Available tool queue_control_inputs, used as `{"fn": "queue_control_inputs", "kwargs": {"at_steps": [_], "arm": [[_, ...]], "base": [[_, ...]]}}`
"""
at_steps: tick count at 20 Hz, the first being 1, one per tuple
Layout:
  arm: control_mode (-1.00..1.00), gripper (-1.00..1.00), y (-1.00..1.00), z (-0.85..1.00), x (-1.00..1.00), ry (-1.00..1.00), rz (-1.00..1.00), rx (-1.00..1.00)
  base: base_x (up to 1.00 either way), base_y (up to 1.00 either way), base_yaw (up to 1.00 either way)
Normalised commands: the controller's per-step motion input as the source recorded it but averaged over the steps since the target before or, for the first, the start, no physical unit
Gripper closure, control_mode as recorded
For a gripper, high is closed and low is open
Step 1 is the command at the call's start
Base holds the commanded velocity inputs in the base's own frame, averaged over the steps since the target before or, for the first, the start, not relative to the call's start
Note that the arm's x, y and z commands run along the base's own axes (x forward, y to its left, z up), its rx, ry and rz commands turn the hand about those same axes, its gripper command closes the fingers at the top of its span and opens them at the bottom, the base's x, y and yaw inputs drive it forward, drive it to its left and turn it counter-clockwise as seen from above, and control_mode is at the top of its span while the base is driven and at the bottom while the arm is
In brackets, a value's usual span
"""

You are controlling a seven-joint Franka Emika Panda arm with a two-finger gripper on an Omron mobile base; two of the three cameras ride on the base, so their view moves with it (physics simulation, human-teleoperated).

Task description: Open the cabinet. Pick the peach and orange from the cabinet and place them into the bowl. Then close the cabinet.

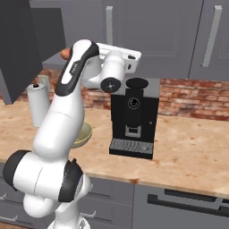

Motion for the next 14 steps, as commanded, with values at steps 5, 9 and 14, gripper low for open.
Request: {"fn": "queue_control_inputs", "kwargs": {"at_steps": [5,9,14], "arm": [[-1.0,1.0,-1.0,0.19,-0.5,-0.03,0.0,0.13],[-1.0,1.0,-1.0,0.23,-0.54,-0.01,0.01,0.11],[-1.0,1.0,-1.0,0.61,-0.42,0.03,0.01,0.08]], "base": [[0.0,0.0,0.0],[0.0,0.0,0.0],[0.0,0.0,0.0]]}}
